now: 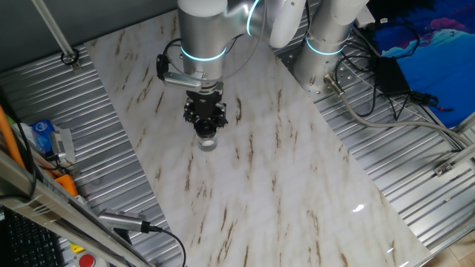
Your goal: Screw the lid onto the jar
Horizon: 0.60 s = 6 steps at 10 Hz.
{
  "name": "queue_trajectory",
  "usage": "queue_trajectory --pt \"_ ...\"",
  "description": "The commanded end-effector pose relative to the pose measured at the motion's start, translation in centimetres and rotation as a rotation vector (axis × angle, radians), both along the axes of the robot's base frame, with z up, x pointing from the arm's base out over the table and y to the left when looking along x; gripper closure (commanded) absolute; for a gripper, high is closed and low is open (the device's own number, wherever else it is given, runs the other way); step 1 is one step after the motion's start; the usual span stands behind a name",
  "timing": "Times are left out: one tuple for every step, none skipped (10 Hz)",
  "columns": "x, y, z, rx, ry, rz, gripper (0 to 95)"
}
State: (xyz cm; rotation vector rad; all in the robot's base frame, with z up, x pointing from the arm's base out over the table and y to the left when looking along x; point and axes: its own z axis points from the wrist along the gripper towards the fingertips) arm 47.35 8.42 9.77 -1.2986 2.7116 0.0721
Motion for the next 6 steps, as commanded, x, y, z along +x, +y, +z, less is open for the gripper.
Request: queue_trajectory --pt "0.06 -0.05 -0.88 0.001 -0.001 -0.013 95.0" --pt "0.06 -0.06 -0.91 0.003 0.000 -0.017 95.0" --pt "0.06 -0.06 -0.93 0.007 0.001 -0.034 95.0" --pt "0.06 -0.06 -0.93 0.007 0.000 -0.053 95.0" --pt "0.06 -0.06 -0.93 0.008 -0.003 -0.073 95.0" --pt "0.07 -0.06 -0.93 0.007 -0.012 -0.098 95.0"
